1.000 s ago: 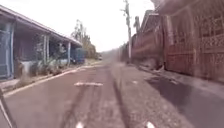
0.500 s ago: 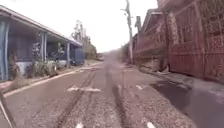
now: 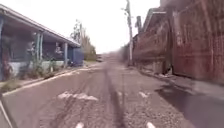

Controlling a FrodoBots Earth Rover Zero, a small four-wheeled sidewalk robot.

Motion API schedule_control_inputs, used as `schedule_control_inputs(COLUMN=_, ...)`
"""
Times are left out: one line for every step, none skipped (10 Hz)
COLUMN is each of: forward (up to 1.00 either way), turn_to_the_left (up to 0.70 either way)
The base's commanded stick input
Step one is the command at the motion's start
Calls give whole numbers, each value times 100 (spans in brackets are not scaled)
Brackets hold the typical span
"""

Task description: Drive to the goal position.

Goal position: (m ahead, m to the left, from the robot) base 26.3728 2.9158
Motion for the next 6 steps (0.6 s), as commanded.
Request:
schedule_control_inputs(forward=70, turn_to_the_left=1)
schedule_control_inputs(forward=70, turn_to_the_left=1)
schedule_control_inputs(forward=70, turn_to_the_left=1)
schedule_control_inputs(forward=70, turn_to_the_left=1)
schedule_control_inputs(forward=70, turn_to_the_left=1)
schedule_control_inputs(forward=70, turn_to_the_left=1)
